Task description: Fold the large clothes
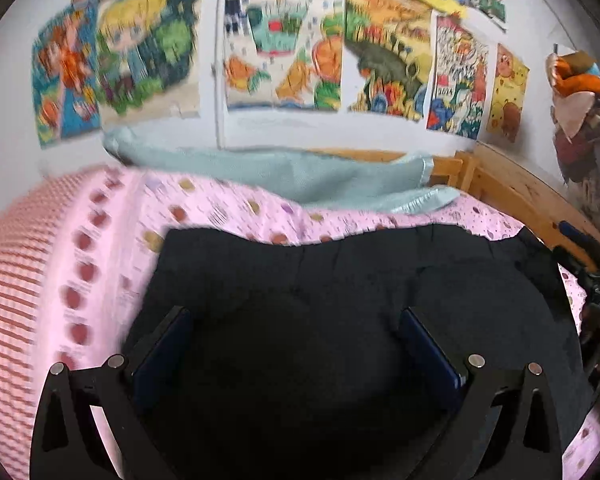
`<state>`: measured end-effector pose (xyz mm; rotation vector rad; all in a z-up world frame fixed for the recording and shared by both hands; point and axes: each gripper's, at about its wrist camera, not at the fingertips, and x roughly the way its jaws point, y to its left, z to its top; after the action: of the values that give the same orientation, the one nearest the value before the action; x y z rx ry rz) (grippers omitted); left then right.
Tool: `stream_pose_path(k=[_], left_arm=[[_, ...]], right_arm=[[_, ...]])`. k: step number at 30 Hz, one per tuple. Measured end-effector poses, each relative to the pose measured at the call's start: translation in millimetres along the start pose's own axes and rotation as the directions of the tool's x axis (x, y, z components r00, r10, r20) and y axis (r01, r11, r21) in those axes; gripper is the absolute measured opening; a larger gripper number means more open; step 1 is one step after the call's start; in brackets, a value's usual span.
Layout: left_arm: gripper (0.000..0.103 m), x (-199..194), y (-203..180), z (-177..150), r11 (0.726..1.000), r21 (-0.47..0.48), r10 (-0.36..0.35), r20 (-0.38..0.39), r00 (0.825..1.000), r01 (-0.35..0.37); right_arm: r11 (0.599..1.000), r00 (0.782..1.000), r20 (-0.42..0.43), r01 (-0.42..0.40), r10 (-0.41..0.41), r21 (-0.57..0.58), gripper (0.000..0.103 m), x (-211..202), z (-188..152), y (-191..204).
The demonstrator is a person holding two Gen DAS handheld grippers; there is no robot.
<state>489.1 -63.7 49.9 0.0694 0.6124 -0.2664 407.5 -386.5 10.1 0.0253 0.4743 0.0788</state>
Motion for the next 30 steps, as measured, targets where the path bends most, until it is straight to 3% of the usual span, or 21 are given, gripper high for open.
stream_pose_path(k=[4, 11, 17, 21, 24, 30], left_arm=[[0.103, -29, 16, -1, 1.000, -0.025, 0.014, 0.034, 0.999, -0.013], [0.103, -48, 47, -33, 0.997, -0.037, 0.067, -0.045, 0.997, -0.068], [0.103, -23, 56, -62, 0.999, -0.052, -0.003, -0.177, 0.984, -0.007], [0.103, -10, 62, -69, 0.991, -0.120, -0.086, -0.192, 0.978, 0.064], [0.103, 1, 69, -73, 0.978, -0.179, -0.147, -0.205, 0.968, 0.110], [0.103, 24, 86, -87, 0.924, -0.311, -0.304, -0.246, 0.920, 0.222]], right_arm=[[1.000, 1.000, -0.027, -0.004, 0.004, -0.018, 0.099, -18, 0, -1], [1.000, 0.992, -0.123, 0.026, -0.026, 0.003, 0.099, -46, -17, -19], [0.993, 0.975, -0.221, 0.004, 0.022, 0.117, 0.099, -48, -42, -56], [0.996, 0.960, -0.281, 0.023, 0.003, 0.090, 0.099, -34, -64, -61], [0.992, 0.948, -0.315, 0.002, 0.037, 0.125, 0.099, -23, -72, -66], [0.965, 0.937, -0.310, -0.084, 0.162, 0.248, 0.101, -9, -97, -80]])
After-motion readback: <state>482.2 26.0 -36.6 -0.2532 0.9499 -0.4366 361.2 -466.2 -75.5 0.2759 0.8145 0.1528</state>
